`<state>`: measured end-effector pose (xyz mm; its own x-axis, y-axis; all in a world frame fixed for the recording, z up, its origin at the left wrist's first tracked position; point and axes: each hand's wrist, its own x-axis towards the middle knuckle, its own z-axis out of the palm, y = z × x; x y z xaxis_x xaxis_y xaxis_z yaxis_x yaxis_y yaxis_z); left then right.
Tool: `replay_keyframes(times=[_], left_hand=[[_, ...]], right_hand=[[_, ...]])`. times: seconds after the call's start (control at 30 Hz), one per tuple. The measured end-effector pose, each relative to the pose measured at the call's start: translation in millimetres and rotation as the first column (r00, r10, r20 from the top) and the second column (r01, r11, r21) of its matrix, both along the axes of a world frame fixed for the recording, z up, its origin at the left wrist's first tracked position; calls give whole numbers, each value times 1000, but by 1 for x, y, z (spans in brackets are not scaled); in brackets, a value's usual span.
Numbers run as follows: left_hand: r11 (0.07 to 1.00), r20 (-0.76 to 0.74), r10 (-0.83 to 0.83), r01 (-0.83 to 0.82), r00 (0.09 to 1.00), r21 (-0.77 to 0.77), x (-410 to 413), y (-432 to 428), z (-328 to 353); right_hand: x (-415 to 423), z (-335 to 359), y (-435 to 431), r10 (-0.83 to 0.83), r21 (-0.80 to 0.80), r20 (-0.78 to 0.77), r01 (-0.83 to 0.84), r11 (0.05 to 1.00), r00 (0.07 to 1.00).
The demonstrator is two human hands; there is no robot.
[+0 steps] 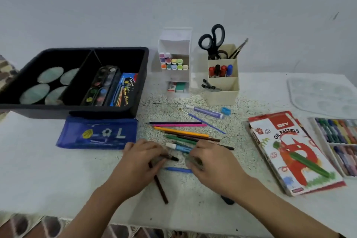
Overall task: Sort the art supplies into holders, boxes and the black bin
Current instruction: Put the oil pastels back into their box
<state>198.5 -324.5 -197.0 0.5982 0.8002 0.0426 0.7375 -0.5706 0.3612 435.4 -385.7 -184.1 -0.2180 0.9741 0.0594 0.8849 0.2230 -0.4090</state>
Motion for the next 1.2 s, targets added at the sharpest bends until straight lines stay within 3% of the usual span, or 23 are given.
replay_keyframes(times=[0.33, 0.5, 0.63, 0.7, 0.8, 0.87, 0.93, 1.07, 1.2], left_hand=[[988, 100, -155, 155, 983, -1, -2, 20, -20], [979, 122, -198, 202, 973, -19, -1, 29, -24], [974, 116, -213, 219, 970, -48, 3, 32, -20], [974, 140, -211, 221, 967, -56, 7, 32, -14], [982, 276, -144, 172, 950, -80, 23, 29, 1], [985, 411, -34, 101, 911, -143, 40, 24, 12], [969, 512, 77, 56, 855, -240, 62, 16, 22], [912, 627, 177, 113, 759, -394, 121, -8, 36], [856, 650, 214, 180, 729, -485, 191, -34, 39]], right_hand=[[-26, 5, 1, -166, -2, 238, 172, 985, 957], [-20, 2, 10, -134, 7, 341, 140, 990, 930], [-15, -9, 8, -106, 63, 336, 90, 994, 936], [-8, -11, 5, -107, 86, 240, 88, 992, 965], [10, 0, 3, -214, -36, -165, 211, 977, 963], [27, 10, 2, -336, -147, -444, 302, 942, 831], [48, 19, -3, -403, -217, -613, 346, 913, 680], [95, 28, -19, -454, -277, -752, 396, 875, 478], [148, 35, -43, -476, -270, -775, 464, 844, 415]])
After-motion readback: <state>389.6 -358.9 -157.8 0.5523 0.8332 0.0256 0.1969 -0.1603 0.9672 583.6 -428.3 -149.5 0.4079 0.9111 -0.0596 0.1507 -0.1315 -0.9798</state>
